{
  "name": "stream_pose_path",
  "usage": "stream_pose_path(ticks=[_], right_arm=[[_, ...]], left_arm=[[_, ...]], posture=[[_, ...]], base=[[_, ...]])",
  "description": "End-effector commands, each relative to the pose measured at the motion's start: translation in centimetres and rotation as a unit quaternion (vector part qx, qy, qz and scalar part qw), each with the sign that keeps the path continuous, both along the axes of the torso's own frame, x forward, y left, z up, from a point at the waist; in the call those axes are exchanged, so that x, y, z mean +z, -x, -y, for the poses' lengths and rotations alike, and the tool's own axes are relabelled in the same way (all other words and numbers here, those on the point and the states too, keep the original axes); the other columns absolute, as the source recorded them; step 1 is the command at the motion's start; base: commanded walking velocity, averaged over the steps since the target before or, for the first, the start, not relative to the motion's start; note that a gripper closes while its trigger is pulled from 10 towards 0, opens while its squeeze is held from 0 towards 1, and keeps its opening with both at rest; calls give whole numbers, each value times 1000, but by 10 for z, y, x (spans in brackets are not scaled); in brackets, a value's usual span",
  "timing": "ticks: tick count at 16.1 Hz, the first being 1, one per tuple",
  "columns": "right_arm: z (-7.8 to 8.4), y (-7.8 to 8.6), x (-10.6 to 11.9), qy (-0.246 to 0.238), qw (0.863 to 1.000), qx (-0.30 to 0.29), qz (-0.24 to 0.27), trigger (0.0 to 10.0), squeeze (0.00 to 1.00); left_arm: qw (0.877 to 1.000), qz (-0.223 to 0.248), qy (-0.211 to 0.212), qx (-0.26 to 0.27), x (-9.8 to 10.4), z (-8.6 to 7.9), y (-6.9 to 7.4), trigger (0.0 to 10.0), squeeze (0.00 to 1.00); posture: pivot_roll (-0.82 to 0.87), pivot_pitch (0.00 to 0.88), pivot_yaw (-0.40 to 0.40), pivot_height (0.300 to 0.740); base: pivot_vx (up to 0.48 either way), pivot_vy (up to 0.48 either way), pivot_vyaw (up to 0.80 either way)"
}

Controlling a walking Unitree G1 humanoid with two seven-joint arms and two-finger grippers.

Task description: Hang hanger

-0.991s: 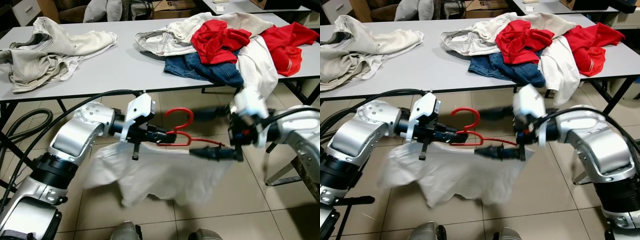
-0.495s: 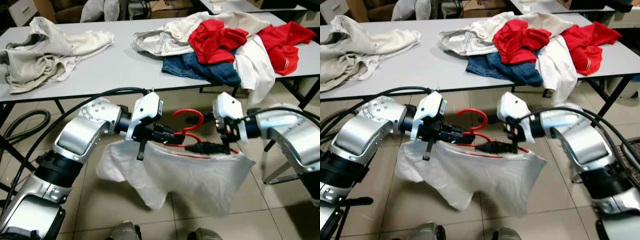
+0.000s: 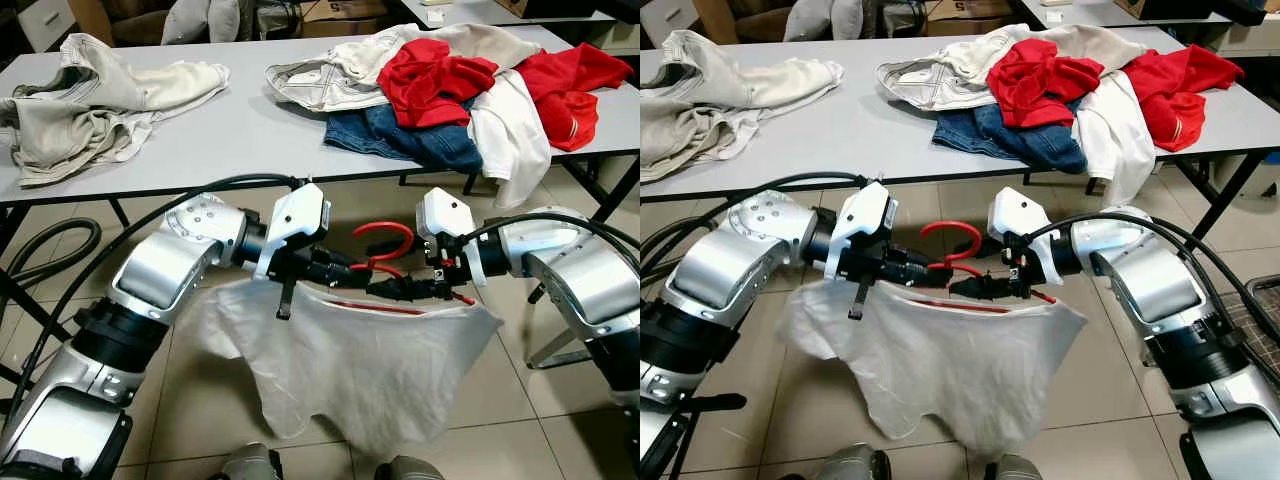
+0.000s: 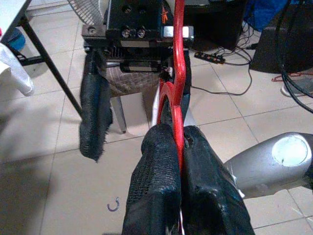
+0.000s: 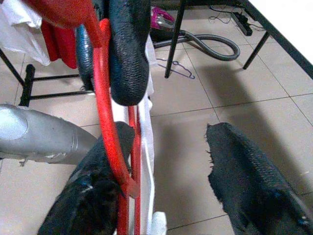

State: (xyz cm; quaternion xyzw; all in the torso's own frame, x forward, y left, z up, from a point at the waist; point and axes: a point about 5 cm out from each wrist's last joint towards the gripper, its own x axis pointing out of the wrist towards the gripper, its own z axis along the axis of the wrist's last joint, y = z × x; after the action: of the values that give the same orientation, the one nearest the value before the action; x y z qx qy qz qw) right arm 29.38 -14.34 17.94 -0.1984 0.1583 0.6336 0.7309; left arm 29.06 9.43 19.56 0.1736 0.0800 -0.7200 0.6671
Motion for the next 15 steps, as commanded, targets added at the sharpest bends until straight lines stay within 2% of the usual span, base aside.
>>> stream_pose_path(ticks=[1,8,14,15], right_arm=[[-1,-5,2,12,1000,-6,9,0,0],[-3,-8,4,1,1000,-8,-5,0,0],[2,-6,9,-19,1000,-8,-5,0,0],[3,-6,10,-24,1000,-13,-5,0,0]], left_arm=[[999,22,11,-24,13,7,1,0,0],[999,25,17,-22,16,7,0,0,0],[999,32,20,-5,19,2,-5,0,0],[999,31,25,-1,20,1,-6,1725,0]], posture=[[-123,0,34,740],[-121,0,33,740],[-126,0,37,740],[-129,0,38,740]], base=[[0,0,0],[0,0,0],[0,0,0],[0,0,0]])
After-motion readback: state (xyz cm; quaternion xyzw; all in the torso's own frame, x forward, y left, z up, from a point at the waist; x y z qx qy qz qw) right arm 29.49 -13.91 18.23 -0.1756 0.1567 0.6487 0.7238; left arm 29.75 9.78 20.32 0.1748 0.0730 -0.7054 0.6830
